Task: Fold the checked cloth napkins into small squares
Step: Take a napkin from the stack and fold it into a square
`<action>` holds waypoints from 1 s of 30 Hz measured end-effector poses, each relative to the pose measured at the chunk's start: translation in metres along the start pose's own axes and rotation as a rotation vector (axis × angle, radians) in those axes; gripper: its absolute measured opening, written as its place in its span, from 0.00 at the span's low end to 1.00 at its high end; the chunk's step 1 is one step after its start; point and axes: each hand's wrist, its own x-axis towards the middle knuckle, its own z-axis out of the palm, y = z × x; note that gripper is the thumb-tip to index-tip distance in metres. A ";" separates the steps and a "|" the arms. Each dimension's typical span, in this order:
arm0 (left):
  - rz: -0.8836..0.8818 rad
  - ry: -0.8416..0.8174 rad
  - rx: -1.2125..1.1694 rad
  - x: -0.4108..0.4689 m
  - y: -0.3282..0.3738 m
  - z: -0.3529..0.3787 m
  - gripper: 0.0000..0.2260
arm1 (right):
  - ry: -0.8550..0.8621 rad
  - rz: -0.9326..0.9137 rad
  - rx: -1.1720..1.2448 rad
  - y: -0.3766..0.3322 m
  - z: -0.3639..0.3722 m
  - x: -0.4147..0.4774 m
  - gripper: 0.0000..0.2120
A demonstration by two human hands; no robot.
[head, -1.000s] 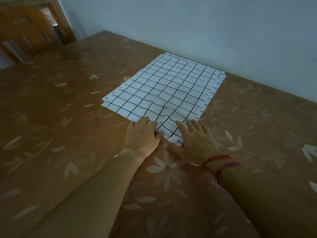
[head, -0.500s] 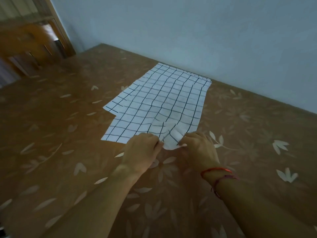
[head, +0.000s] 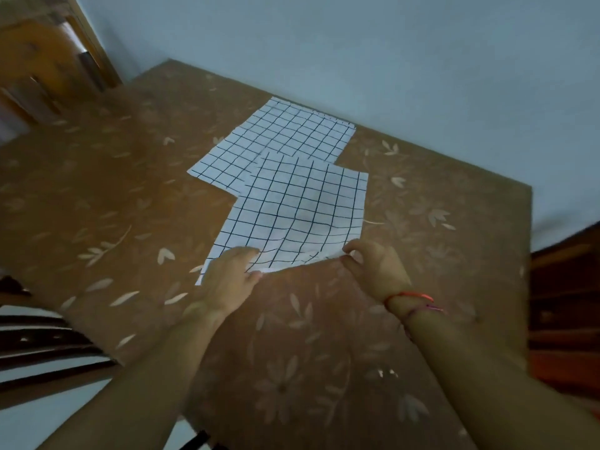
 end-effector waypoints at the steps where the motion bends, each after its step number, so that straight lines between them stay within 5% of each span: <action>1: 0.028 0.018 0.072 -0.005 0.003 -0.002 0.20 | 0.003 0.001 0.007 0.003 -0.005 -0.010 0.07; 6: 0.085 0.018 0.263 -0.030 0.016 -0.007 0.16 | 0.043 0.053 0.118 0.013 -0.034 -0.053 0.13; 12: 0.067 0.080 0.247 -0.068 0.024 -0.021 0.05 | 0.086 0.083 0.118 0.033 -0.052 -0.088 0.04; 15: 0.025 0.045 0.207 -0.093 0.029 -0.033 0.02 | 0.090 0.122 0.089 0.037 -0.051 -0.107 0.09; 26: -0.132 -0.212 -0.073 -0.175 0.024 -0.075 0.03 | -0.014 0.190 0.131 0.029 -0.030 -0.174 0.08; 30: -0.120 -0.307 -0.067 -0.194 0.000 -0.088 0.11 | -0.076 0.179 0.149 0.027 -0.019 -0.189 0.09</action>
